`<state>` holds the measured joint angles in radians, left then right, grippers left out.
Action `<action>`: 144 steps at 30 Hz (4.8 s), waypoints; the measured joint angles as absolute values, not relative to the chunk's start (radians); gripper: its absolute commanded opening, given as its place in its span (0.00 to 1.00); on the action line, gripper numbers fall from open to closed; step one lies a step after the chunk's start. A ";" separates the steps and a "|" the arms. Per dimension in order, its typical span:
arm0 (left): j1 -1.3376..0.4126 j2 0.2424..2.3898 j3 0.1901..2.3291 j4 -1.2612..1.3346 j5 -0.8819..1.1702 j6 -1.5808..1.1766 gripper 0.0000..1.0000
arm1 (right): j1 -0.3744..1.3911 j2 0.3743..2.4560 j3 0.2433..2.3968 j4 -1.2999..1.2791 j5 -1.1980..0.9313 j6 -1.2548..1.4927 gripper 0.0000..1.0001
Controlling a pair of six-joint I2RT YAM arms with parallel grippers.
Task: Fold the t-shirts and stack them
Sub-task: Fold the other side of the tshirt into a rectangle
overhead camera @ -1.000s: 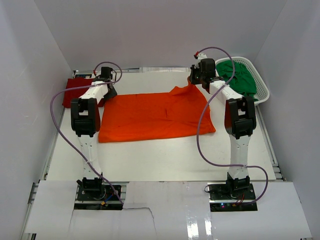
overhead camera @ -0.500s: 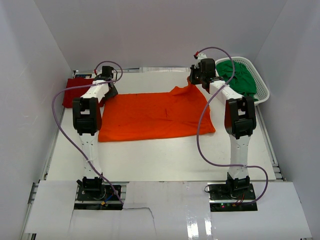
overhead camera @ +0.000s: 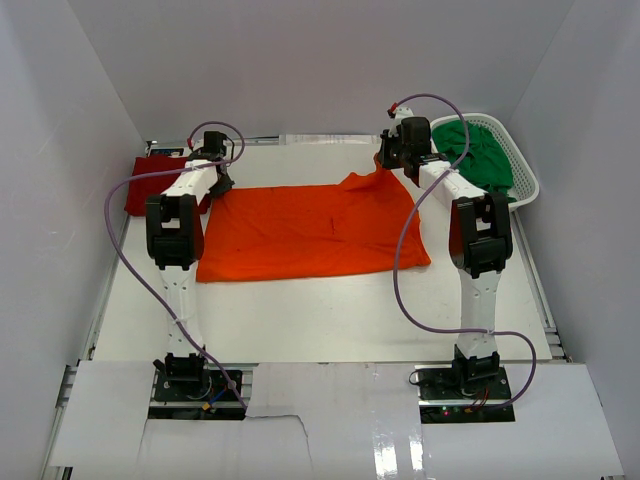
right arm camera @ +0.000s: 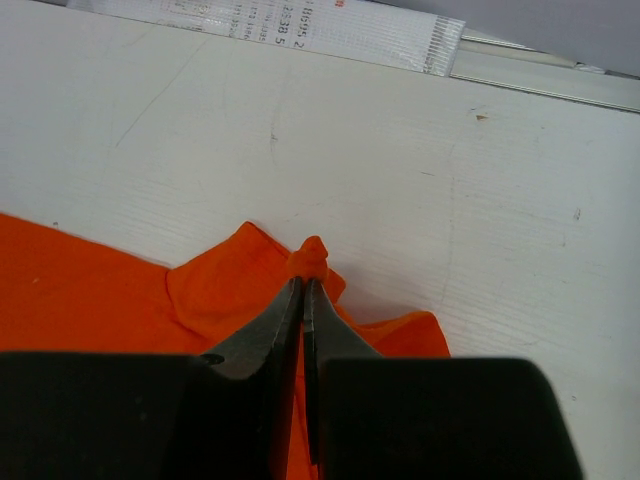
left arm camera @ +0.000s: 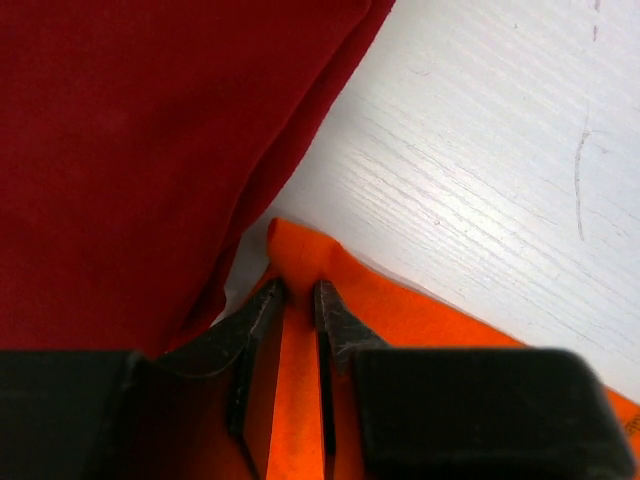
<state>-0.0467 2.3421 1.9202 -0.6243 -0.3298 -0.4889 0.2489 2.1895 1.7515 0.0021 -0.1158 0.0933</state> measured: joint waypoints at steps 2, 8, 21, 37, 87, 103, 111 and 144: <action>-0.043 2.343 1.920 -0.623 -0.330 -0.491 0.25 | 0.249 2.189 1.752 0.002 -0.116 0.093 0.08; -0.038 2.344 1.920 -0.618 -0.327 -0.491 0.10 | 0.249 2.189 1.752 0.002 -0.116 0.092 0.08; -0.038 2.338 1.915 -0.616 -0.310 -0.482 0.00 | 0.249 2.140 1.707 0.003 -0.120 0.075 0.08; -0.062 2.263 1.810 -0.617 -0.310 -0.475 0.00 | 0.248 1.846 1.394 0.064 -0.120 0.070 0.08; -0.151 1.760 1.282 -0.449 -0.450 -0.411 0.00 | 0.217 1.423 0.925 0.048 -0.108 0.107 0.08; -0.151 1.803 1.253 -0.572 -0.509 -0.487 0.00 | 0.217 1.383 0.851 -0.028 -0.099 0.139 0.08; -0.151 1.791 1.214 -0.579 -0.493 -0.491 0.00 | 0.217 1.355 0.789 -0.076 -0.082 0.154 0.08; -0.150 1.489 1.032 -0.695 -0.541 -0.536 0.82 | 0.217 1.240 0.739 -0.220 -0.021 0.201 0.54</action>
